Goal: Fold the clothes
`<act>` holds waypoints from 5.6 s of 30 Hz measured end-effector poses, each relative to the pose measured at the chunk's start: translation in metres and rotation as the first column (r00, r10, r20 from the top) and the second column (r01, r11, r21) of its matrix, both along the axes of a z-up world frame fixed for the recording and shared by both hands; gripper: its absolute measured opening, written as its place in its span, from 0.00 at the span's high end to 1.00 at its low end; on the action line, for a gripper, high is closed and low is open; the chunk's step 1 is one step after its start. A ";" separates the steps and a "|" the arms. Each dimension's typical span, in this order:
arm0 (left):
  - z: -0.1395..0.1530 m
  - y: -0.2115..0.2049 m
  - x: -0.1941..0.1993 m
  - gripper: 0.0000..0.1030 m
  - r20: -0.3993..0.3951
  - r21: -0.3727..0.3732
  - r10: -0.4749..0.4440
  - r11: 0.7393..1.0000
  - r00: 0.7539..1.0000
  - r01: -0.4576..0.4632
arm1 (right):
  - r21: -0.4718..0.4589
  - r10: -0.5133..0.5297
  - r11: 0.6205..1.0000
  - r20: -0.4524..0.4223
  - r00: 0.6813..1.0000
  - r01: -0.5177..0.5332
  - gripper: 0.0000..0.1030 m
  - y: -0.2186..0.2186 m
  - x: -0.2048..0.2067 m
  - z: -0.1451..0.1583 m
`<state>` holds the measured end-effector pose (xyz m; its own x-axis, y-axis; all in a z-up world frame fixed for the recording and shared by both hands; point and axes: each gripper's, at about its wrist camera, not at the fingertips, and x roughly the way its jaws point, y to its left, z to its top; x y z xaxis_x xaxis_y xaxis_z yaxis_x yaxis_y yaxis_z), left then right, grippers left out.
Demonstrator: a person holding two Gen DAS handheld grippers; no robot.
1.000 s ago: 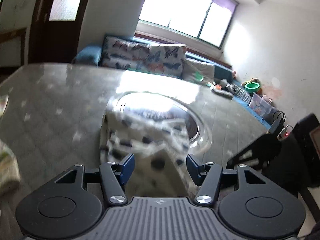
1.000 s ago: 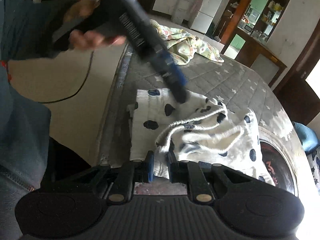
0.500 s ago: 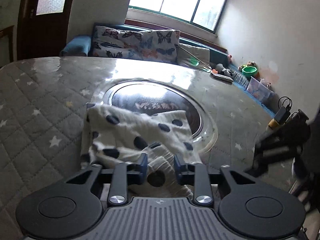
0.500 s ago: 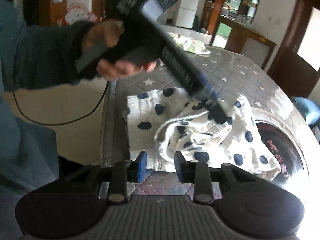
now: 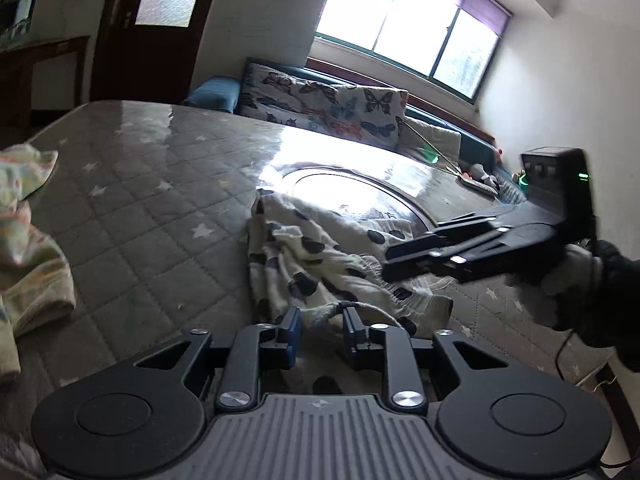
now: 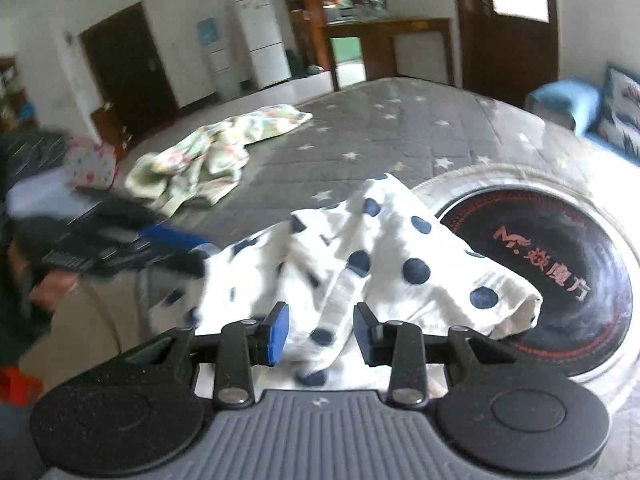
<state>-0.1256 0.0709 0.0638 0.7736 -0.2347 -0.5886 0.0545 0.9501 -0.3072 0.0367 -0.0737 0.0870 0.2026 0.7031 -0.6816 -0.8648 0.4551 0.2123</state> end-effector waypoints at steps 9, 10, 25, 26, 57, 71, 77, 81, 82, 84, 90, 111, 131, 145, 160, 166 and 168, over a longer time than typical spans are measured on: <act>-0.001 0.009 -0.009 0.66 0.012 -0.012 0.042 0.999 0.999 -0.042 | 0.024 -0.037 0.999 -0.135 0.990 0.041 0.76 0.024 0.024 -0.021; -0.001 0.011 -0.010 0.65 0.016 -0.014 0.048 0.999 0.999 -0.047 | 0.039 -0.019 0.999 -0.139 0.990 0.025 0.77 0.024 0.021 -0.019; 0.012 0.017 -0.013 0.52 0.054 0.000 0.061 0.998 0.997 -0.061 | 0.042 0.246 0.966 0.168 0.955 -0.256 0.42 0.029 -0.096 0.031; 0.013 0.014 -0.009 0.52 0.056 0.002 0.045 0.999 0.997 -0.045 | 0.004 0.238 0.970 0.204 0.949 -0.244 0.42 0.026 -0.101 0.030; 0.007 -0.010 0.001 0.85 0.013 0.032 -0.087 0.996 0.996 0.087 | -0.156 0.241 0.968 0.368 0.898 -0.196 0.82 -0.003 -0.127 0.014; 0.009 -0.023 -0.018 0.62 0.064 0.234 -0.130 0.966 0.989 0.112 | -0.253 0.300 0.945 0.408 0.862 -0.208 0.65 0.002 -0.137 -0.007; 0.009 -0.048 -0.025 0.52 0.133 0.402 -0.272 0.894 0.953 0.199 | -0.228 0.294 0.949 0.399 0.868 -0.216 0.80 -0.001 -0.133 -0.003; 0.003 -0.064 -0.023 0.49 0.146 0.522 -0.395 0.810 0.907 0.268 | -0.164 0.247 0.966 0.369 0.896 -0.199 0.81 -0.007 -0.119 0.013; 0.000 -0.068 -0.020 0.47 0.144 0.550 -0.415 0.788 0.898 0.277 | -0.151 0.235 0.970 0.364 0.901 -0.192 0.81 -0.009 -0.115 0.017; -0.005 -0.073 -0.015 0.45 0.134 0.601 -0.455 0.743 0.880 0.293 | -0.129 0.212 0.976 0.359 0.909 -0.176 0.81 -0.011 -0.108 0.023; -0.023 -0.078 0.007 0.41 0.090 0.711 -0.494 0.639 0.865 0.291 | -0.101 0.183 0.982 0.351 0.918 -0.157 0.82 -0.014 -0.098 0.036; -0.030 -0.091 0.009 0.44 0.135 0.721 -0.575 0.616 0.807 0.318 | -0.166 0.285 0.956 0.324 0.902 -0.243 0.51 -0.005 -0.125 0.010; -0.027 -0.084 0.014 0.80 0.085 0.707 -0.604 0.597 0.792 0.380 | -0.244 0.282 0.952 0.481 0.830 -0.183 0.84 -0.007 -0.134 0.009; -0.027 -0.080 -0.021 0.61 -0.004 0.688 -0.553 0.604 0.833 0.404 | -0.173 0.321 0.947 0.435 0.841 -0.272 0.82 -0.007 -0.149 0.010; 0.024 -0.081 -0.019 0.47 0.192 0.357 -0.364 0.891 0.911 0.281 | 0.012 0.075 0.997 0.209 0.975 -0.079 0.61 -0.035 -0.084 0.028; -0.004 -0.105 0.010 0.47 0.079 0.302 -0.327 0.908 0.942 0.290 | 0.022 -0.112 0.994 0.158 0.981 0.110 0.61 -0.028 -0.020 0.001; -0.009 -0.105 0.011 0.47 0.057 0.299 -0.321 0.909 0.946 0.290 | 0.027 -0.145 0.989 0.129 0.981 0.143 0.61 -0.026 -0.003 -0.009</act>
